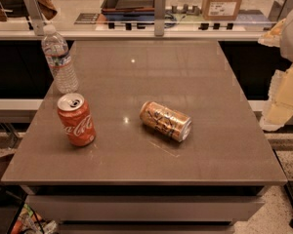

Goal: Place orange can upright

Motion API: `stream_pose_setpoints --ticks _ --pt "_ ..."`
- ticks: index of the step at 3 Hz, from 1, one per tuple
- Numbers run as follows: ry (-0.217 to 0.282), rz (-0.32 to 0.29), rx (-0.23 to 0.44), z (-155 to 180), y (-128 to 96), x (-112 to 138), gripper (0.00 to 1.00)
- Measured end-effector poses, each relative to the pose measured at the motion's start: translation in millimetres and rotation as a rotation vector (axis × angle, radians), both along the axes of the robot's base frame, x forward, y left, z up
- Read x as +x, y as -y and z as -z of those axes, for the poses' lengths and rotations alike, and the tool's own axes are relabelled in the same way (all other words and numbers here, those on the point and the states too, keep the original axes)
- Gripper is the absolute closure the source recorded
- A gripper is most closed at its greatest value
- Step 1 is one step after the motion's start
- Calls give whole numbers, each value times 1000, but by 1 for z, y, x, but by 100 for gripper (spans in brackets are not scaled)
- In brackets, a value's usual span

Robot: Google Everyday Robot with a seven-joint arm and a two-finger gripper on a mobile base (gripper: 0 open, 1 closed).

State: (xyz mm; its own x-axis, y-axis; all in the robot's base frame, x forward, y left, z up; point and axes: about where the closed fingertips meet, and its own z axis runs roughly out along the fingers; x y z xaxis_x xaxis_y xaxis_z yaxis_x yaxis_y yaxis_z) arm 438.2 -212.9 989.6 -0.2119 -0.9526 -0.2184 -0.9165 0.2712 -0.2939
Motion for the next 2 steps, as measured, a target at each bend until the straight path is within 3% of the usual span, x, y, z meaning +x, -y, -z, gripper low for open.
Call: stream_pose_setpoints --ticks 2 --pt "2 24 19 0 -13 2 0"
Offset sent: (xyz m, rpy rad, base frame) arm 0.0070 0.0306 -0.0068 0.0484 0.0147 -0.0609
